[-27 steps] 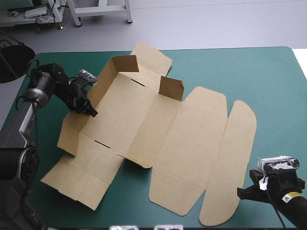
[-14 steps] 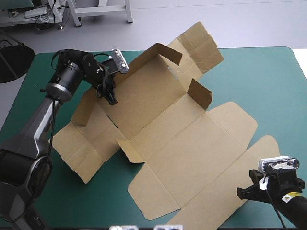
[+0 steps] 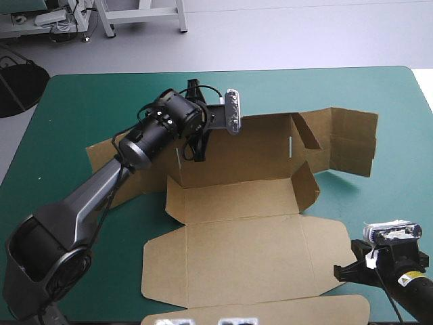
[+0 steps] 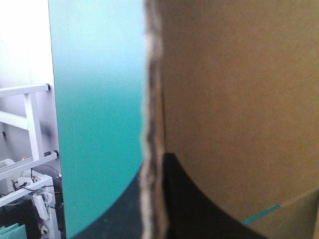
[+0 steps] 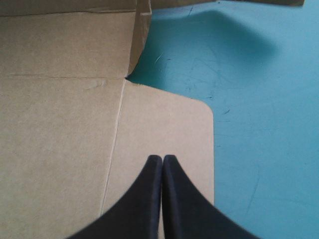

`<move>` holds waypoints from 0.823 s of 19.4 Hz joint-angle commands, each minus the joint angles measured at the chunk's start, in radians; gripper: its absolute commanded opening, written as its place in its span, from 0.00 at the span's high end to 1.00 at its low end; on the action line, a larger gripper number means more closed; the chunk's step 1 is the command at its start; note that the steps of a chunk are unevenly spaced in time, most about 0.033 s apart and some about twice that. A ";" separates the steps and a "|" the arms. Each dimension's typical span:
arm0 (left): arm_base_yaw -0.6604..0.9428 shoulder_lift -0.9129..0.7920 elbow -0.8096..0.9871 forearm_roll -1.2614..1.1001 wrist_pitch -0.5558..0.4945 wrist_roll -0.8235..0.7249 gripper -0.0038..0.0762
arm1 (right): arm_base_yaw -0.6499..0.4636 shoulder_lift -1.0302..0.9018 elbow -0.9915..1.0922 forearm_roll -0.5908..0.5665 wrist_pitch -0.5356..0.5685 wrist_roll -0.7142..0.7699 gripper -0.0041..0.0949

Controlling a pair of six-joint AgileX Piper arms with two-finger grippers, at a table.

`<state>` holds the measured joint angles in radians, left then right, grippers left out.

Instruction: Fold the box

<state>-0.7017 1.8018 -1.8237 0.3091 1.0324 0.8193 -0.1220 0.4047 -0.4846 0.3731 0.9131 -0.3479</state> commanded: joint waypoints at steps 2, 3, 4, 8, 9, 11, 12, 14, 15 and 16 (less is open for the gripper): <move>-0.109 -0.062 -0.030 0.120 -0.022 -0.105 0.96 | 0.000 0.007 -0.025 0.024 -0.053 -0.007 0.97; -0.153 -0.064 -0.028 0.188 -0.027 -0.186 0.96 | 0.000 0.007 -0.025 0.024 -0.053 -0.007 0.97; -0.175 -0.064 -0.028 0.224 -0.027 -0.239 0.96 | 0.000 0.007 -0.025 0.024 -0.053 -0.007 0.97; -0.287 -0.083 0.030 0.372 -0.067 -0.439 0.96 | 0.000 0.007 -0.029 0.021 -0.047 0.025 0.97; -0.302 -0.096 0.061 0.408 -0.102 -0.481 0.96 | 0.000 0.007 -0.033 0.021 -0.042 0.044 0.97; -0.330 -0.123 0.157 0.534 -0.157 -0.606 0.96 | 0.000 0.007 -0.062 0.019 -0.021 0.057 0.97; -0.345 -0.138 0.218 0.620 -0.166 -0.682 0.96 | 0.000 0.007 -0.088 0.017 0.000 0.066 0.97; -0.377 -0.165 0.327 0.767 -0.166 -0.849 0.96 | 0.000 0.007 -0.141 0.013 0.016 0.081 0.97; -0.391 -0.174 0.367 0.830 -0.166 -0.908 0.96 | 0.000 0.010 -0.166 0.013 0.016 0.090 0.97; -0.411 -0.188 0.413 0.882 -0.163 -0.981 0.96 | 0.000 0.014 -0.203 0.013 0.018 0.090 0.97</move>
<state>-1.0812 1.6893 -1.4521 1.0272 0.8961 -0.0161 -0.1220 0.4047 -0.6059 0.3677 0.9745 -0.2643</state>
